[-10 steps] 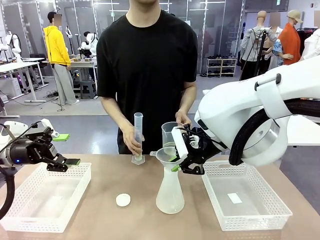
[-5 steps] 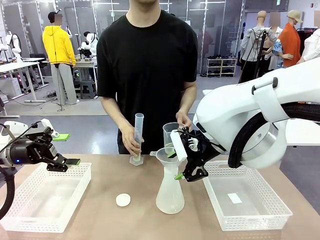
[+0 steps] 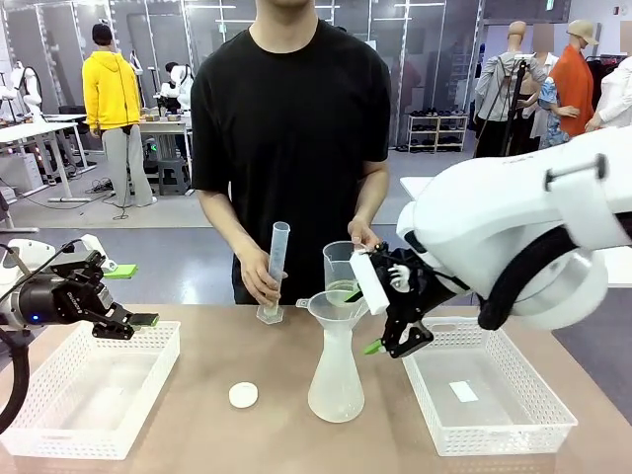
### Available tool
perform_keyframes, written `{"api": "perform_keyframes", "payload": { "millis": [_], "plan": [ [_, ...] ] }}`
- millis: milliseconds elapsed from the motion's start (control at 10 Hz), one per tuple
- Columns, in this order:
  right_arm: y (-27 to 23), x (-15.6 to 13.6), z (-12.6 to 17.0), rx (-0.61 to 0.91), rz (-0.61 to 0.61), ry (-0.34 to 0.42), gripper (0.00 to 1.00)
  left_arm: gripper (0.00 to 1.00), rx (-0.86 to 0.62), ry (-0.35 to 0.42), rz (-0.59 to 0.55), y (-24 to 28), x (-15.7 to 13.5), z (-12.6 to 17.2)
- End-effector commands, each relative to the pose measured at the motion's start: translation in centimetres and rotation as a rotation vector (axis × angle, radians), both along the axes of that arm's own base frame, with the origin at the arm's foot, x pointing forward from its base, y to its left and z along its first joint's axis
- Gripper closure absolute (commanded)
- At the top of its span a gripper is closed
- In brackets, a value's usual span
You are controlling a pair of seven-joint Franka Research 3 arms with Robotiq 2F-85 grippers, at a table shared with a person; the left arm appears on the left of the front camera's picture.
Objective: Prepare the solutions needed for the experiment.
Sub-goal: Pick up the Plastic Funnel and insert it into the Big flask, then once the solution is in the Big flask , pick up the Plastic Funnel and place it back into the right Organizing basket.
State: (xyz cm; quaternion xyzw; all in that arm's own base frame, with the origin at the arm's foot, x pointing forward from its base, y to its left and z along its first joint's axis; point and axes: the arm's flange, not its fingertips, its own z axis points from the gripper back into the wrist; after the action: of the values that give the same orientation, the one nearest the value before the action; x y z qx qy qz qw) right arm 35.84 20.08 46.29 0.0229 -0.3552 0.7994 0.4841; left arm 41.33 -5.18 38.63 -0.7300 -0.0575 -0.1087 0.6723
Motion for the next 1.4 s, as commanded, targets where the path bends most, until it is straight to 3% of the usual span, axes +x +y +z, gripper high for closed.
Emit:
{"api": "perform_keyframes", "payload": {
  "millis": [0, 600, 700, 1300],
  "plan": [
    [-2.2, -1.5, 1.8, 0.015, -0.026, 0.011, 0.11, 0.0, -0.016, -0.004, 0.0, 0.0, 0.0, 0.3],
    [-7.7, -2.2, 1.6, -0.002, -0.153, 0.108, 0.11, 0.0, -0.016, -0.004, 0.0, 0.0, 0.0, 0.3],
    [-6.2, 0.3, 3.3, 0.023, -0.12, 0.048, 0.11, 0.0, -0.016, -0.004, 0.0, 0.0, 0.0, 0.3],
    [-6.2, 0.3, 3.3, 0.023, -0.12, 0.048, 0.11, 0.0, -0.016, -0.004, 0.0, 0.0, 0.0, 0.3]
  ]
}}
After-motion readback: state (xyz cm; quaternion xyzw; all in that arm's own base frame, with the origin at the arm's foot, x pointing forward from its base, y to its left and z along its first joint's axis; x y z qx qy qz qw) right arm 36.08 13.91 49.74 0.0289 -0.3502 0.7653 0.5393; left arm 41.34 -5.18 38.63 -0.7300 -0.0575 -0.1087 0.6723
